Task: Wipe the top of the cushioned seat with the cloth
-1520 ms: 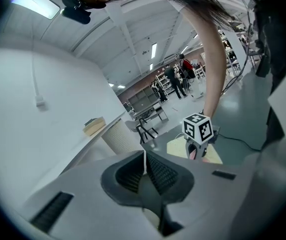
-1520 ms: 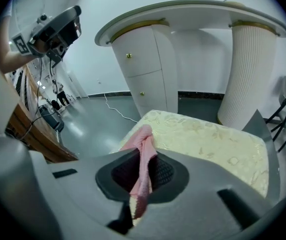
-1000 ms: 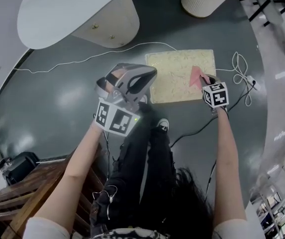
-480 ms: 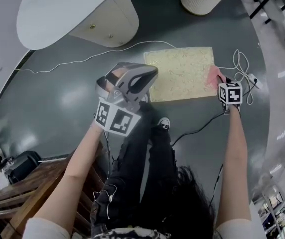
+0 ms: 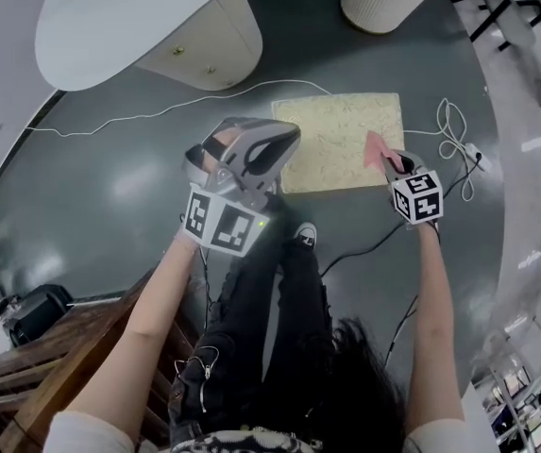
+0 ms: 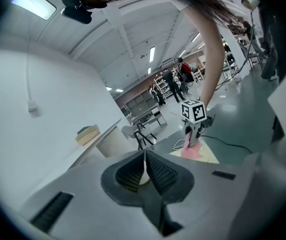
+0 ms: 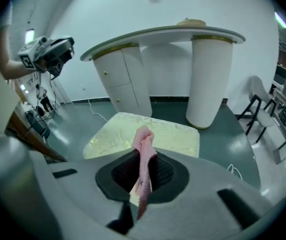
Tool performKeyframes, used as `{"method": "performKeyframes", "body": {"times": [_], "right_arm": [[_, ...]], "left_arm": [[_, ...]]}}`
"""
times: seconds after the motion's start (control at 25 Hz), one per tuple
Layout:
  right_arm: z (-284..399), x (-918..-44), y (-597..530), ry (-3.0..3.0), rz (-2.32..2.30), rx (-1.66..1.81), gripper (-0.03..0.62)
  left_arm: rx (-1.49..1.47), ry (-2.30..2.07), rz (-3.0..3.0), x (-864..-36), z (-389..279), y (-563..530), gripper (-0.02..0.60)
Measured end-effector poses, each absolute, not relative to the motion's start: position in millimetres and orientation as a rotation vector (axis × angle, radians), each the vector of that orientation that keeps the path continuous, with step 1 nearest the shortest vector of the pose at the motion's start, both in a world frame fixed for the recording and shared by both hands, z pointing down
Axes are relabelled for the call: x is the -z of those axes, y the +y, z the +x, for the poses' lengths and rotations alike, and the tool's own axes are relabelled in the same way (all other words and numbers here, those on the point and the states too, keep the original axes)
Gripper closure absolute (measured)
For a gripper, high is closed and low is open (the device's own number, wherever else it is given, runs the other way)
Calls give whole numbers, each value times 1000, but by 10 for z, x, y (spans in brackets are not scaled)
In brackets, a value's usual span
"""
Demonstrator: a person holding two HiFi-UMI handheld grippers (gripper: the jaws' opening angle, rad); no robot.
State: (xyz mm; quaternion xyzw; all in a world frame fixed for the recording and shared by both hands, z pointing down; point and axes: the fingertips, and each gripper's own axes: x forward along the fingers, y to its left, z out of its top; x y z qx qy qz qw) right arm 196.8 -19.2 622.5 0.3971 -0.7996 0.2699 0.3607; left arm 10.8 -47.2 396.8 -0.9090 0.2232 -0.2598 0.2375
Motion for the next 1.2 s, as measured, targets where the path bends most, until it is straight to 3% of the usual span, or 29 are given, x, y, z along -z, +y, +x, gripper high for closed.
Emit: {"method": "performKeyframes", "body": {"times": [0.36, 0.6, 0.84, 1.2], "right_arm": [[426, -6198, 231, -2271, 735, -704, 585], [-185, -6470, 569, -2276, 596, -734, 585], [-94, -6812, 674, -2175, 631, -772, 585], [860, -6862, 489, -2068, 833, -810, 585]], "left_arm": [[752, 645, -2479, -3956, -137, -437, 569], [784, 663, -2481, -4015, -301, -370, 569], [796, 645, -2480, -4028, -372, -291, 569], [796, 601, -2493, -4084, -154, -237, 569]]}}
